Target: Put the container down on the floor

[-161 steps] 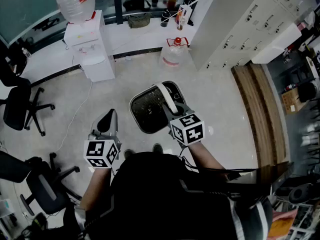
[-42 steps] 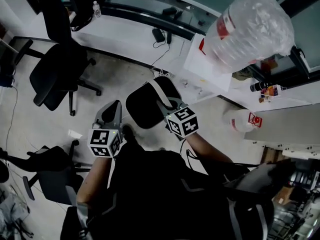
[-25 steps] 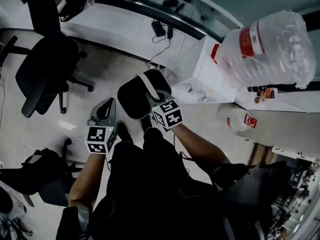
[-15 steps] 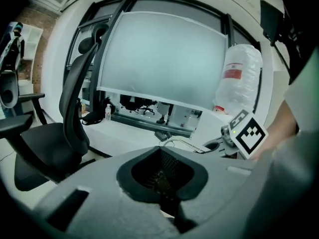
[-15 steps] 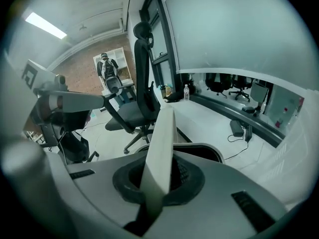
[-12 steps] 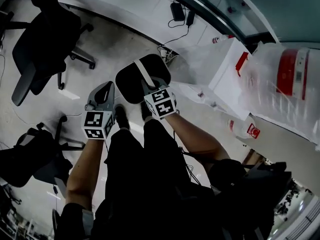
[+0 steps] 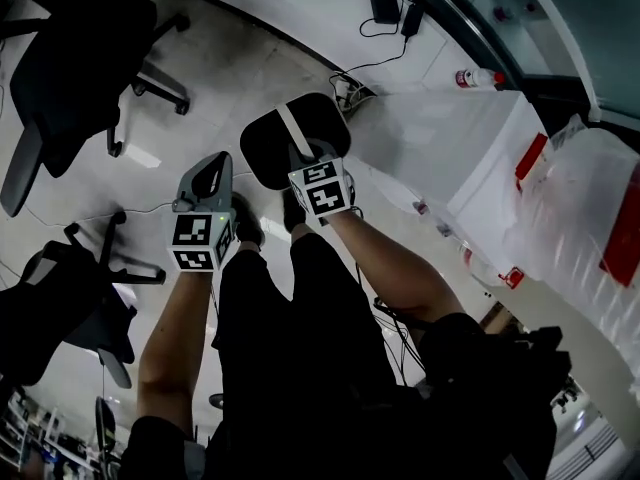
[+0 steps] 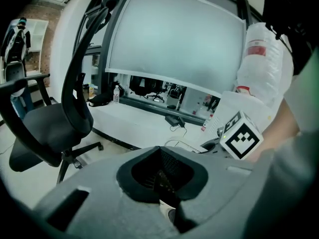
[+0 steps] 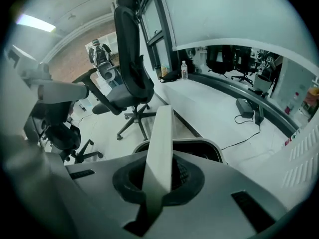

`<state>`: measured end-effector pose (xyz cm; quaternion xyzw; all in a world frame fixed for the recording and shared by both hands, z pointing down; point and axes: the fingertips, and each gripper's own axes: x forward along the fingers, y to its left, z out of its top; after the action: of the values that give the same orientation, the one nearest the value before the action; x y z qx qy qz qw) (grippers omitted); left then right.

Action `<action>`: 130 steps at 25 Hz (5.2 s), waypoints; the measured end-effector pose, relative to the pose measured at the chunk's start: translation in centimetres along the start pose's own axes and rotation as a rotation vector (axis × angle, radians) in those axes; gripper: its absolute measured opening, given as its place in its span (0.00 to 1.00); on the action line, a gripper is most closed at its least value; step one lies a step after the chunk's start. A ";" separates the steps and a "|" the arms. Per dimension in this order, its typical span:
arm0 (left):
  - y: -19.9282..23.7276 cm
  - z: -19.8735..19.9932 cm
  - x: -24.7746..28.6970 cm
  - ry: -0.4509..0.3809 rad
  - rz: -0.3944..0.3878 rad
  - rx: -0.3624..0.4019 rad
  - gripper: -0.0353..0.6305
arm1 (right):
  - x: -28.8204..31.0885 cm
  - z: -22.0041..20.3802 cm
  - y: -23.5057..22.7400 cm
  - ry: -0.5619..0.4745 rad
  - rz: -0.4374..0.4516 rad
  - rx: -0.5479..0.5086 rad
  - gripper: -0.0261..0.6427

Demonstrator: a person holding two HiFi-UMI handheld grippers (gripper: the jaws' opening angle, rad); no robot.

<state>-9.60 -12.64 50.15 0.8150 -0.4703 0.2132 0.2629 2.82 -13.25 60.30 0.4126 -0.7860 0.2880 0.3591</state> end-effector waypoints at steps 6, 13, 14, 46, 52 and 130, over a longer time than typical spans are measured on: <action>0.8 -3.3 3.5 0.042 -0.016 0.021 0.06 | 4.3 -3.4 -1.8 0.094 -0.016 -0.001 0.05; 2.4 -7.3 6.4 0.112 -0.014 0.003 0.06 | 8.9 -6.9 -3.3 0.194 -0.026 0.016 0.05; 2.6 -7.9 6.8 0.126 -0.010 -0.002 0.06 | 9.6 -7.4 -3.6 0.207 -0.029 0.020 0.05; 5.5 -17.9 14.2 0.208 0.010 -0.146 0.06 | 21.2 -13.8 -5.6 0.302 -0.030 0.022 0.05; 5.5 -18.9 14.4 0.209 0.008 -0.166 0.06 | 21.4 -14.1 -5.2 0.284 -0.013 -0.028 0.05; -7.1 12.0 -15.0 -0.159 -0.192 0.060 0.06 | -21.1 18.1 5.6 -0.306 0.013 0.033 0.05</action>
<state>-9.16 -7.41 30.40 0.8782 -0.4026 0.1358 0.2196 0.54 -14.74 32.07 0.4525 -0.8293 0.2368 0.2267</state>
